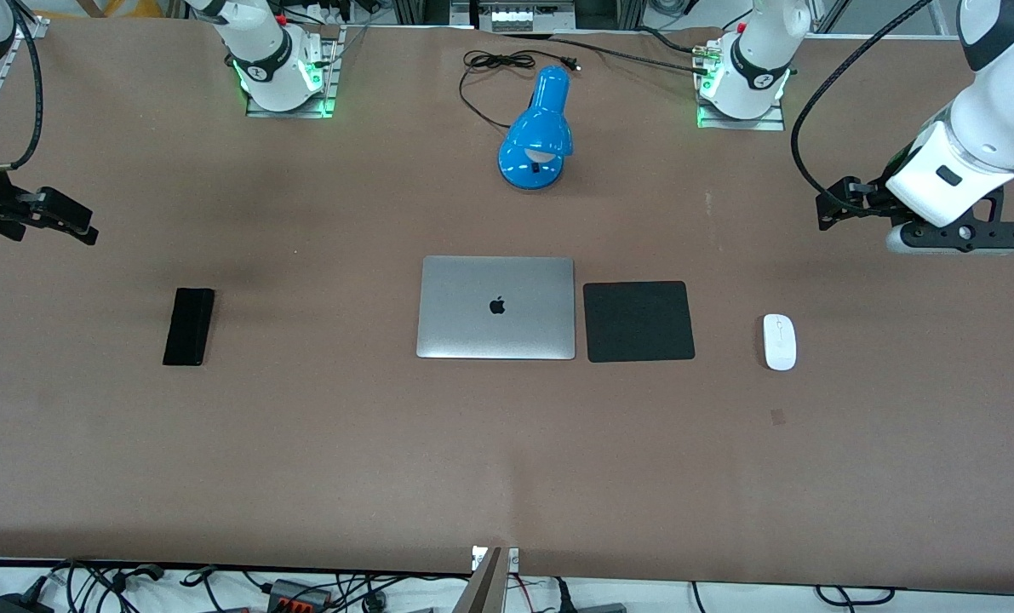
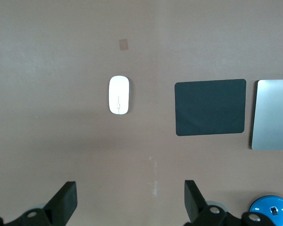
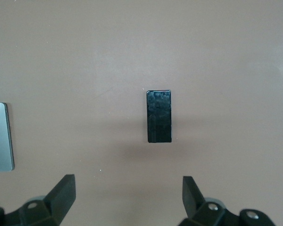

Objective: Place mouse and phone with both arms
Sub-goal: 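Lower the right gripper to the black phone while the left gripper reaches the mouse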

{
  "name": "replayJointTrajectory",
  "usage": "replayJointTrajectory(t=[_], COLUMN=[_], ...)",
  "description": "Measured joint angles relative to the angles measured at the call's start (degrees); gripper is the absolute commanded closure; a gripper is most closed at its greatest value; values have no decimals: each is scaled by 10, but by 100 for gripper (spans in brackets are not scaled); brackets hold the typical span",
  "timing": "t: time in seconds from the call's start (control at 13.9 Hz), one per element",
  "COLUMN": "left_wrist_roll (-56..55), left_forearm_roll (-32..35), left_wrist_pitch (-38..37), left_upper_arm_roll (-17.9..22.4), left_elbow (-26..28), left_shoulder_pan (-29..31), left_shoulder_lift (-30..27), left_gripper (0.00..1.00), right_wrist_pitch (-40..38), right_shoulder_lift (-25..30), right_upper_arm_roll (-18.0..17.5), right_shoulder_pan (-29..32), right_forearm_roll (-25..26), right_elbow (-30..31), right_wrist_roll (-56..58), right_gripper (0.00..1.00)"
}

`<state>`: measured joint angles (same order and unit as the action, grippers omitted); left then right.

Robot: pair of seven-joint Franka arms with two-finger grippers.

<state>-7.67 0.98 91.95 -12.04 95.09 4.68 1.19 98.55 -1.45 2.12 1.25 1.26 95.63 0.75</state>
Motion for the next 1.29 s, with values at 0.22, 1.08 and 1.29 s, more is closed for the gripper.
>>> replayJointTrajectory(t=[0.22,1.08,1.29], left_wrist_roll=[0,0,3], left_forearm_roll=[0,0,13], left_wrist_pitch=[0,86,153], left_upper_arm_roll=[0,2,2], left_elbow=[0,-59,-57], left_shoulder_pan=[0,1,3], left_shoulder_lift=[0,169,239], left_gripper=[0,0,0], right_wrist_pitch=[0,21,54], right_shoulder_lift=[0,-62,-119], right_upper_arm_roll=[0,2,3], right_shoulder_pan=[0,4,4], right_forearm_roll=[0,0,8], right_elbow=[0,9,15], right_wrist_roll=[0,0,0], right_gripper=[0,0,0])
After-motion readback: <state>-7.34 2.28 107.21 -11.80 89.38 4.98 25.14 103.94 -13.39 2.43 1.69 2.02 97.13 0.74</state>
